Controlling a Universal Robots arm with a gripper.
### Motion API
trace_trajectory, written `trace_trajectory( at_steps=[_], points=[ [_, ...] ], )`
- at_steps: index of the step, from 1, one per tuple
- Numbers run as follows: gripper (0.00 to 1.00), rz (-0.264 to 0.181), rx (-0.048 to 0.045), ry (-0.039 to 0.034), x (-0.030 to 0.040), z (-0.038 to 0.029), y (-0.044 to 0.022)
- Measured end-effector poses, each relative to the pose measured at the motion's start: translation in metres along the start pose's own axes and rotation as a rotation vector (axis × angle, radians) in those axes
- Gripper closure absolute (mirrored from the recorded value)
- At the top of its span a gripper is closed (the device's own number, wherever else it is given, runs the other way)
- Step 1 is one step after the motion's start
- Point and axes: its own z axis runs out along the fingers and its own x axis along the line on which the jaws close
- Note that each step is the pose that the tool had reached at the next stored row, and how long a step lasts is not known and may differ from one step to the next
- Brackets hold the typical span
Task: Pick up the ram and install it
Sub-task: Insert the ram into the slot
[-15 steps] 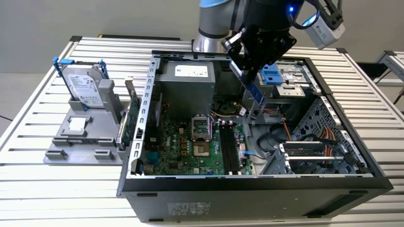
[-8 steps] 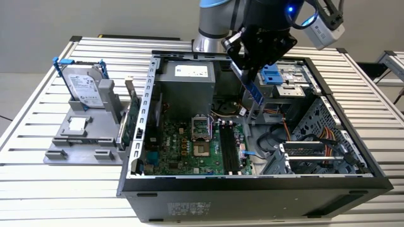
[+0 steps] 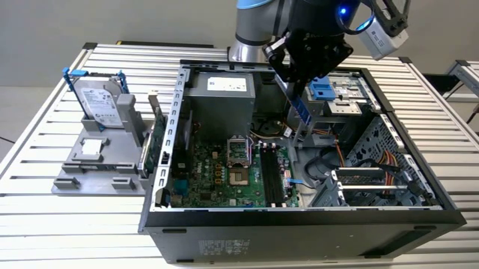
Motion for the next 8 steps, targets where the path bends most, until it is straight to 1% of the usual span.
trace_trajectory(
  at_steps=[8],
  points=[
    [1.00,0.050,0.0007,-0.0021,0.0000,0.0000,0.0000]
  ],
)
